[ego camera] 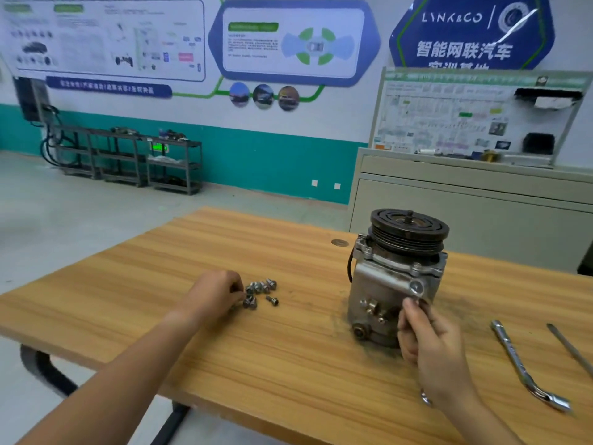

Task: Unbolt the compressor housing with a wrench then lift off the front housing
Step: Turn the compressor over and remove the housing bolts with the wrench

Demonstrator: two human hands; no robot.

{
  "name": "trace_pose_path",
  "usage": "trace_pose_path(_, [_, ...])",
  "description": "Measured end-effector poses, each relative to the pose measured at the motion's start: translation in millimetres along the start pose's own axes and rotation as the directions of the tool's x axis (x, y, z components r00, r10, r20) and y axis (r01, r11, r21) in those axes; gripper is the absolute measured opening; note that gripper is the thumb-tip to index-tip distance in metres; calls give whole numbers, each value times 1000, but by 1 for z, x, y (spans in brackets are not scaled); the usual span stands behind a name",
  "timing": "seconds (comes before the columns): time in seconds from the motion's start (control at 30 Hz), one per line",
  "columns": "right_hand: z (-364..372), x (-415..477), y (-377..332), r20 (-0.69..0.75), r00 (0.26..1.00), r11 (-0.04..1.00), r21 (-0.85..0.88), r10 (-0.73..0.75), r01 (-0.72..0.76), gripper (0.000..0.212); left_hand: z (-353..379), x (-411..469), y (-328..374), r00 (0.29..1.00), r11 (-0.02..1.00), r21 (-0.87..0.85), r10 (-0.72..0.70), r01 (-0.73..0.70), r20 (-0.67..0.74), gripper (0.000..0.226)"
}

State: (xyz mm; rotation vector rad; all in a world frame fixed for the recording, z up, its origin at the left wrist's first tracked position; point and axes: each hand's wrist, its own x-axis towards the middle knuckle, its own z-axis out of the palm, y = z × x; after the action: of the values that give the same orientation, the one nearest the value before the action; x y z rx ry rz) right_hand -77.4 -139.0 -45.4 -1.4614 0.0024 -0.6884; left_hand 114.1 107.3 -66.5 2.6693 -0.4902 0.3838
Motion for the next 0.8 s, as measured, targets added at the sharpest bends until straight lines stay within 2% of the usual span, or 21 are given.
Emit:
trace_pose_path(0.17, [-2, 1, 4, -72, 997, 1000, 3, -25, 26, 33, 5, 5, -1, 995, 994, -44, 99, -98, 21, 21])
trace_pose_path(0.2, [-1, 0, 6, -93, 995, 999, -14, -39, 38, 33, 7, 4, -1, 994, 991, -75, 108, -109, -7, 20])
trace_pose_path(0.27, [0, -3, 9, -120, 991, 996, -72, -66, 57, 34, 10, 1, -1, 994, 968, -242, 46, -68, -96, 18])
trace_pose_path(0.37, [-2, -6, 15, -150, 986, 992, -119, -68, 51, 34, 8, -6, -2, 974, 859, -513, -125, 12, -187, 15])
trace_pose_path(0.5, [-6, -9, 19, -187, 981, 993, -114, -42, 20, 33, -1, -15, 6, 946, 739, -674, -210, -13, -248, 9])
trace_pose_path(0.6, [-9, -8, 20, -228, 973, 991, -137, -37, 5, 33, -8, -19, 35, 952, 675, -730, -144, -105, -270, 11])
trace_pose_path(0.7, [-11, -6, 20, -279, 960, 998, -64, 1, -20, 30, -8, -14, 77, 975, 595, -789, -34, -156, -218, 16])
trace_pose_path(0.8, [-12, -4, 23, -298, 955, 998, -54, 1, -18, 28, -2, 2, 118, 999, 354, -935, -26, -23, -35, 35])
